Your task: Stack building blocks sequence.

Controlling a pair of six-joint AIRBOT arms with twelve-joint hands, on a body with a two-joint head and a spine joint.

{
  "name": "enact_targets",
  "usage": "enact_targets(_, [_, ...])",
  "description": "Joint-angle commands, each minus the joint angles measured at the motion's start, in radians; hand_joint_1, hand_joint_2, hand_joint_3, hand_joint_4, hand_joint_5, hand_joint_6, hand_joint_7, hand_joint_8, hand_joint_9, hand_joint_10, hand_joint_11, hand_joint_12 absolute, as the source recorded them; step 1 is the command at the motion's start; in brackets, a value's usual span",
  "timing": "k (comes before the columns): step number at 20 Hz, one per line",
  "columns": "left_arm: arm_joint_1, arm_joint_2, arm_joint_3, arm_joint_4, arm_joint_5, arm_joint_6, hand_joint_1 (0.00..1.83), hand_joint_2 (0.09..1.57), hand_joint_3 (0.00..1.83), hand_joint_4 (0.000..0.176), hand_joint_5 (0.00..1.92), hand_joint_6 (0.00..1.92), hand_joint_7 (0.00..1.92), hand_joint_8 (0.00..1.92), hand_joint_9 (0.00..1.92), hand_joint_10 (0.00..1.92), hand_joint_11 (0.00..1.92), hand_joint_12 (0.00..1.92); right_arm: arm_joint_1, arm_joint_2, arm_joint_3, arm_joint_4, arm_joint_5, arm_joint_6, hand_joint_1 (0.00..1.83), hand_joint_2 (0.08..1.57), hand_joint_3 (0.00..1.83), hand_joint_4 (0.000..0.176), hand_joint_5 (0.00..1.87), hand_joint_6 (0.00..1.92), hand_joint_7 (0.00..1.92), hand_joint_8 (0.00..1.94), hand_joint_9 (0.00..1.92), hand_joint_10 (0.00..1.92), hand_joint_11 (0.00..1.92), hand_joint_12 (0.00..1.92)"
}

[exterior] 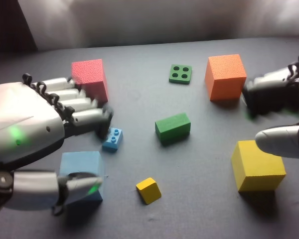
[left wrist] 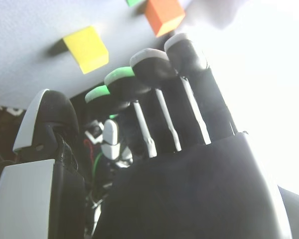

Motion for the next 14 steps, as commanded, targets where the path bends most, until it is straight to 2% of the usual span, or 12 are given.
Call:
enact_targets(1, [-0.012, 0.004, 0.003, -0.012, -0.116, 0.003, 0.00, 1.33, 0.02, 0.000, 0.04, 0.01, 0.06, 0.01, 0.05, 0.02, 0.02, 0.01, 0.008, 0.010, 0.001, 0.017, 0.098, 0.004, 0.00, 1.27, 0.00, 0.000, 0.08, 0.00, 0.10, 0.00, 0.07, 0.01, 0.00, 0.22])
enact_targets(4, [-0.012, 0.004, 0.006, -0.013, -0.112, 0.007, 0.04, 1.33, 0.01, 0.000, 0.03, 0.00, 0.05, 0.00, 0.04, 0.01, 0.03, 0.02, 0.008, 0.010, 0.001, 0.017, 0.098, 0.004, 0.00, 1.26, 0.00, 0.000, 0.07, 0.00, 0.09, 0.00, 0.08, 0.00, 0.00, 0.32])
enact_targets(6, [-0.012, 0.004, 0.006, -0.014, -0.107, 0.007, 0.46, 1.23, 0.00, 0.000, 0.00, 0.00, 0.01, 0.00, 0.01, 0.00, 0.00, 0.00, 0.007, 0.010, 0.001, 0.030, 0.098, 0.004, 0.00, 1.27, 0.00, 0.000, 0.10, 0.01, 0.11, 0.01, 0.09, 0.00, 0.00, 0.36])
enact_targets(7, [-0.013, 0.003, 0.006, -0.015, -0.105, 0.007, 0.84, 1.12, 0.00, 0.000, 0.00, 0.00, 0.00, 0.00, 0.00, 0.00, 0.00, 0.00, 0.007, 0.010, 0.001, 0.050, 0.098, -0.002, 0.02, 1.29, 0.01, 0.000, 0.10, 0.00, 0.10, 0.00, 0.07, 0.01, 0.00, 0.29])
enact_targets(9, [-0.015, 0.001, 0.005, -0.027, -0.085, 0.006, 1.14, 0.94, 0.00, 0.000, 0.00, 0.00, 0.00, 0.00, 0.00, 0.00, 0.02, 0.01, -0.006, 0.009, 0.001, 0.199, 0.144, -0.117, 0.04, 1.31, 0.01, 0.000, 0.05, 0.00, 0.06, 0.00, 0.04, 0.00, 0.00, 0.14])
enact_targets(10, [-0.016, -0.002, 0.005, -0.035, -0.077, 0.006, 1.19, 0.90, 0.00, 0.000, 0.00, 0.00, 0.00, 0.00, 0.00, 0.00, 0.03, 0.03, -0.018, 0.008, 0.002, 0.240, 0.178, -0.154, 0.06, 1.32, 0.00, 0.000, 0.11, 0.00, 0.11, 0.00, 0.09, 0.00, 0.00, 0.28])
enact_targets(11, [-0.018, -0.003, 0.004, -0.037, -0.067, 0.006, 1.23, 0.89, 0.00, 0.000, 0.00, 0.00, 0.01, 0.00, 0.02, 0.01, 0.01, 0.24, -0.029, 0.003, 0.002, 0.258, 0.193, -0.165, 0.07, 1.32, 0.00, 0.000, 0.13, 0.01, 0.12, 0.00, 0.10, 0.00, 0.00, 0.31])
enact_targets(12, [-0.021, -0.003, -0.001, -0.048, -0.040, 0.014, 1.24, 0.89, 0.00, 0.000, 0.00, 0.00, 0.02, 0.00, 0.03, 0.01, 0.00, 0.33, -0.046, -0.010, 0.006, 0.265, 0.200, -0.166, 0.08, 1.32, 0.00, 0.000, 0.14, 0.01, 0.13, 0.00, 0.11, 0.01, 0.00, 0.38])
enact_targets(13, [-0.021, -0.002, -0.006, -0.072, -0.031, 0.033, 1.22, 0.88, 0.00, 0.000, 0.02, 0.01, 0.03, 0.01, 0.04, 0.01, 0.00, 0.39, -0.059, -0.018, 0.008, 0.279, 0.201, -0.167, 0.07, 1.33, 0.00, 0.000, 0.12, 0.00, 0.11, 0.00, 0.09, 0.00, 0.00, 0.36])
enact_targets(14, [-0.020, -0.003, -0.010, -0.101, -0.017, 0.044, 1.27, 0.89, 0.00, 0.000, 0.01, 0.00, 0.02, 0.00, 0.03, 0.00, 0.00, 0.31, -0.073, -0.023, 0.008, 0.307, 0.211, -0.179, 0.04, 1.34, 0.00, 0.000, 0.09, 0.01, 0.09, 0.00, 0.06, 0.01, 0.00, 0.25])
